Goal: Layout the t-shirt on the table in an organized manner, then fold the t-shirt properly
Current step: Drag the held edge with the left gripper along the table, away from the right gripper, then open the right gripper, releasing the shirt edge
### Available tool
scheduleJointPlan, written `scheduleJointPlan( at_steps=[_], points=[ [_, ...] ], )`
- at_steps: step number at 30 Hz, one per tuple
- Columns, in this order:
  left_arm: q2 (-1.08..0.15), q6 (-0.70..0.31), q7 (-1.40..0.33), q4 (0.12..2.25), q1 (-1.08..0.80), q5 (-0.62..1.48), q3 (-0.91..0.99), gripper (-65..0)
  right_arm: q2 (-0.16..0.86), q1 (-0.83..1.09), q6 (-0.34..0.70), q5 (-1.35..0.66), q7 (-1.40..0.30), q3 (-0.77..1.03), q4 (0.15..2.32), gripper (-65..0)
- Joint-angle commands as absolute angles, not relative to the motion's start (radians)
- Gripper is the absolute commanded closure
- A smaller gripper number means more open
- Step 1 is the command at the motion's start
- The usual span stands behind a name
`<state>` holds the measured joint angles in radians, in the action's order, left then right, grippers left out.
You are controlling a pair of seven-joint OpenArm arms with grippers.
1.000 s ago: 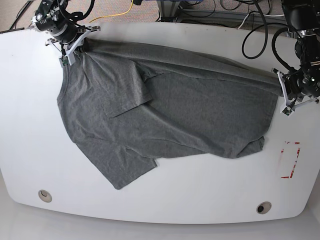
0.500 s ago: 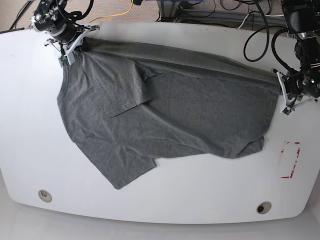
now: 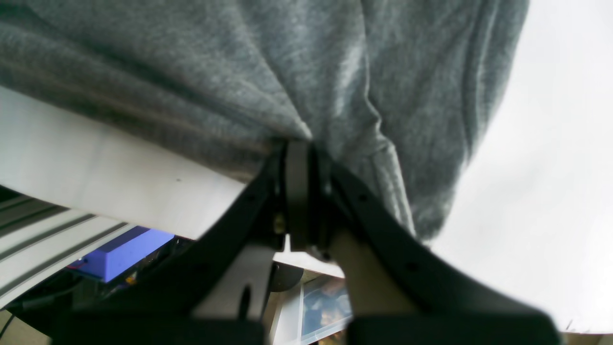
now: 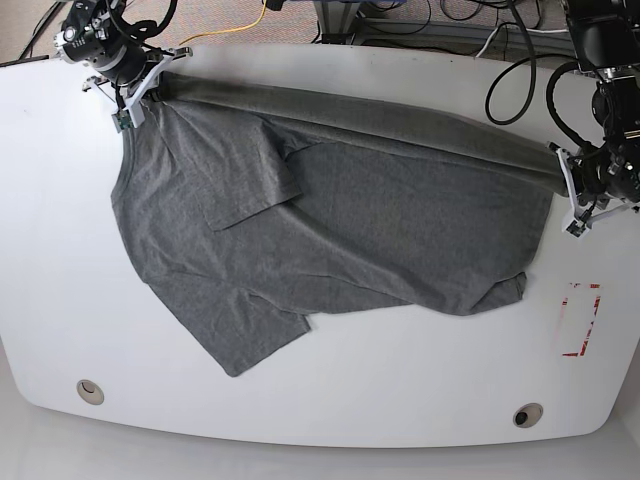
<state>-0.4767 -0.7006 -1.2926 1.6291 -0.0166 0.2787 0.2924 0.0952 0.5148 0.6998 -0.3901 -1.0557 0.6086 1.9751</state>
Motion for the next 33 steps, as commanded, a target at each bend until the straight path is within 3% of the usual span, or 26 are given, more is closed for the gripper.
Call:
scheduleJointPlan(
  at_steps=[1,8,11,18,23,33],
  points=[
    [-0.51,-0.698,-1.325,1.655,-0.018,0.249,0.306,-2.4,0.11,0.515,0.698,-0.386,-1.047,0.616,1.989,-0.2],
    [-0.513,-0.698,-1.323,1.656,-0.073,0.249,0.308,-2.4,0.108,0.515,0.698,-0.386,-1.046,0.616,1.989,-0.3],
    [-0.513,-0.698,-1.323,1.656,-0.084,0.251,0.308,-2.4,0.107,0.515,0.698,-0.386,-1.046,0.616,1.989,-3.3],
    [-0.512,-0.698,-1.323,1.656,-0.085,0.251,0.308,-2.5,0.102,0.521,0.698,-0.395,-1.046,0.616,1.997,-32.3],
    [-0.513,-0.698,-1.323,1.656,-0.085,0.251,0.308,-2.5,0.099,0.521,0.698,-0.4,-1.046,0.618,2.022,-45.2],
    [-0.513,-0.698,-1.322,1.656,-0.127,0.251,0.309,-2.5,0.088,0.467,0.698,-0.628,-1.046,0.687,2.018,-46.6]
  ],
)
